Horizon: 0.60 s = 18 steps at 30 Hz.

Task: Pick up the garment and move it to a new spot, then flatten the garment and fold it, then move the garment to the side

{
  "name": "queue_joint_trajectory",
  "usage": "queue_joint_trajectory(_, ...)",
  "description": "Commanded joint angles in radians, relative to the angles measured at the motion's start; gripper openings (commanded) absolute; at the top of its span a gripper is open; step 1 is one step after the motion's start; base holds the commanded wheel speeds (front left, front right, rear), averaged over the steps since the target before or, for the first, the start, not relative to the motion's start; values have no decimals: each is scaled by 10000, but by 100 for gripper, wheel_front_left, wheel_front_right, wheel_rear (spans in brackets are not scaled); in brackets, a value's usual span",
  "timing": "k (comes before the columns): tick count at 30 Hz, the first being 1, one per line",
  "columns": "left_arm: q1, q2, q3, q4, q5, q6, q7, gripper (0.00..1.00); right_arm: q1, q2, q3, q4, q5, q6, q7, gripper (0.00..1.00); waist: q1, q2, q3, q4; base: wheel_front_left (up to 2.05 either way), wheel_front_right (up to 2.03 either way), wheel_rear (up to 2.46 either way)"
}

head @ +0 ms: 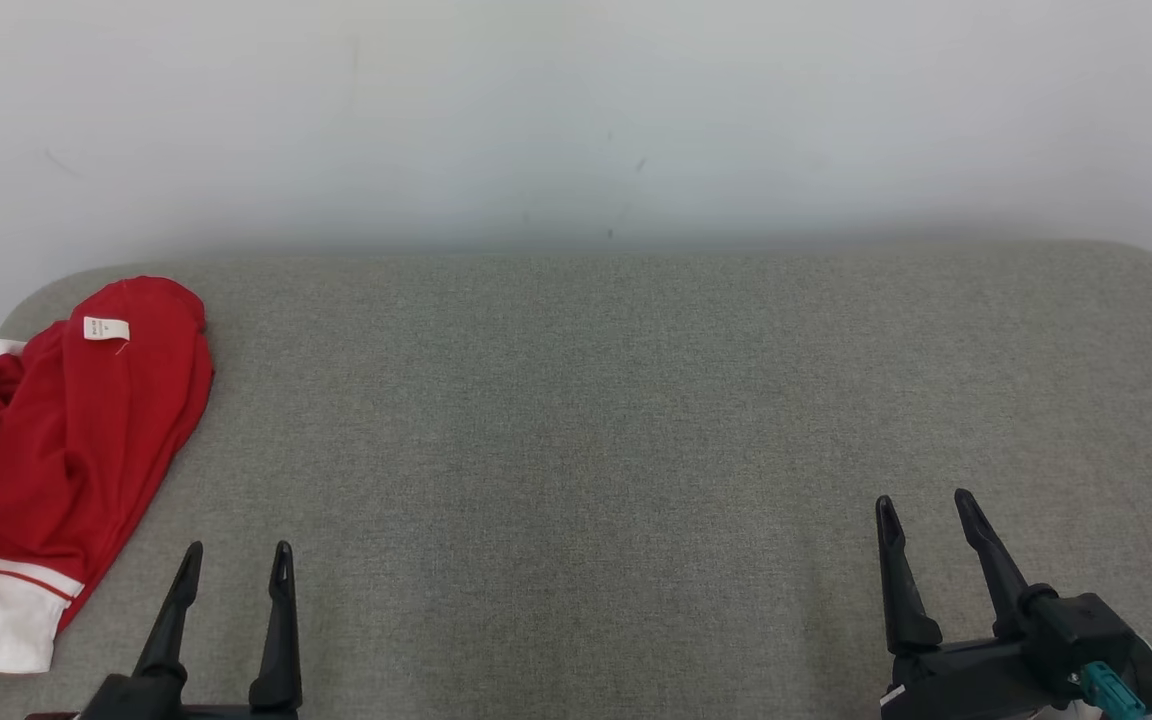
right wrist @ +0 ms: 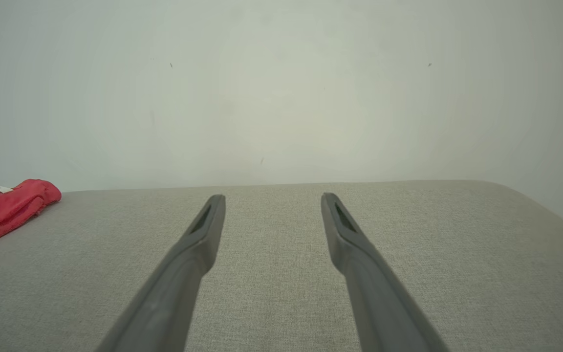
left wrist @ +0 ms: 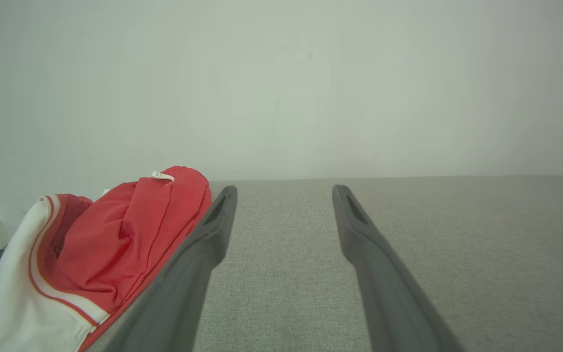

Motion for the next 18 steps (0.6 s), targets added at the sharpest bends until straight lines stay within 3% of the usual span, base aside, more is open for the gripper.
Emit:
queue_joint_trajectory(1, 77, 17, 28, -46, 258, -24, -69, 100, 72, -30, -5, -40, -163, -22, -83, 100, 0, 0, -1, 3, 0, 0, 0)
queue_joint_trajectory(7, 165, -38, 121, -118, 413, -196, -210, 100, 133, -31, -12, -14, -334, -24, -210, 100, 0, 0, -3, -10, 0, 0, 0)
queue_joint_trajectory(18, 169, -85, 247, 5, 338, -323, -233, 100, 91, -30, -13, 38, 417, -24, -229, 100, 0, 0, -11, -1, 0, 0, 0)
